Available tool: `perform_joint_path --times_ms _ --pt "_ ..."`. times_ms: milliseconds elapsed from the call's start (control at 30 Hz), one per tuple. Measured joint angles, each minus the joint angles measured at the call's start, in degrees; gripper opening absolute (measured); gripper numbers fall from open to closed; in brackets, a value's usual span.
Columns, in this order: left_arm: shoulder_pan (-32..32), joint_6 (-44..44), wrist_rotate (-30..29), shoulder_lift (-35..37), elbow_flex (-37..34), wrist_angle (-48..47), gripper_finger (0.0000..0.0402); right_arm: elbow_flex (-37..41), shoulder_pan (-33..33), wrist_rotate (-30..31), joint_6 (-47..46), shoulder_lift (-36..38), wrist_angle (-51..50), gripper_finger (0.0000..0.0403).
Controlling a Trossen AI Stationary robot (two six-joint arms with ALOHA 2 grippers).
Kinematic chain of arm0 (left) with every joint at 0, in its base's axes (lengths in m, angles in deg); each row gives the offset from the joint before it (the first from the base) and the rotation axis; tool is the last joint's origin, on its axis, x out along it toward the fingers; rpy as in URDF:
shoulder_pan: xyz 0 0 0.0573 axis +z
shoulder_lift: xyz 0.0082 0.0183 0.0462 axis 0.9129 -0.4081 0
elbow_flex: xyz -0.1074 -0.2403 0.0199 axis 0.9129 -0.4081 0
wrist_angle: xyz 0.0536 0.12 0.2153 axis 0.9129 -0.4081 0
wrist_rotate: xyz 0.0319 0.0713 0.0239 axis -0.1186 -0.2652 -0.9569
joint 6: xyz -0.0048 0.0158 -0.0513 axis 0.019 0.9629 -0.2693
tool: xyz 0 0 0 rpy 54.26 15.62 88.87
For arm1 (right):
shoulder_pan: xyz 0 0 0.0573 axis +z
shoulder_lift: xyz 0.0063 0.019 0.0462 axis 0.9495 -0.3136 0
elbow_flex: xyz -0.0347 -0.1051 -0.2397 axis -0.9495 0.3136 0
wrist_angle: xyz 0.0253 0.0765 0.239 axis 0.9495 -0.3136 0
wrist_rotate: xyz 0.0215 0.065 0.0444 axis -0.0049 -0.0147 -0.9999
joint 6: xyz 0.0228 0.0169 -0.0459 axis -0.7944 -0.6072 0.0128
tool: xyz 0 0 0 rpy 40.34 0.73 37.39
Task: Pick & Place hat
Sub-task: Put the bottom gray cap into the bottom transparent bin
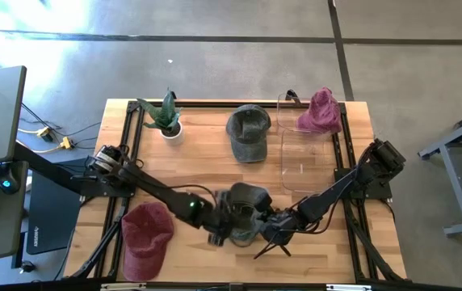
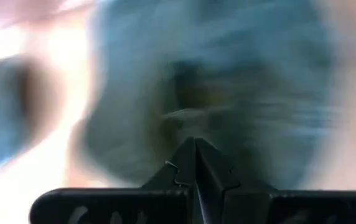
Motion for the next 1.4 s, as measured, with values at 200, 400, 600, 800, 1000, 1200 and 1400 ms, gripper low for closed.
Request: perform_joint_path --times_ms 200,400,600,800,1000,1200,1400 --pt "2.36 0.73 5.27 -2.81 -3.6 6.94 0.0 0.0 0.56 0.05 -0.07 0.0 0.0 0.001" --pt "6.56 -5.24 3.66 -5.07 -5.75 4.67 0.0 0.0 1.53 2.26 -0.07 -0.02 0.03 0.0016" --pt "6.97 -6.21 -0.23 -4.21 -6.09 3.49 0.0 0.01 1.11 3.97 -0.08 0.0 -1.7 0.0012" --pt "5.42 -9.36 -7.28 1.3 -6.07 -4.96 0.0 0.01 -0.01 10.78 -2.41 0.0 -2.8 0.0059" --pt "1.35 -16.86 -20.08 4.53 -6.33 -15.83 0.0 0.02 0.49 20.37 -8.05 3.15 -10.32 0.0131" --pt "-0.74 -22.14 -22.99 5.49 -13.57 -15.69 0.0 0.0 0.76 7.61 -18.46 9.42 -9.31 0.0224" --pt "-0.84 -21.84 -22.43 9.18 -26.17 1.12 0.0 -0.04 0.95 -1.31 -20.37 6.94 2.81 0.0274"
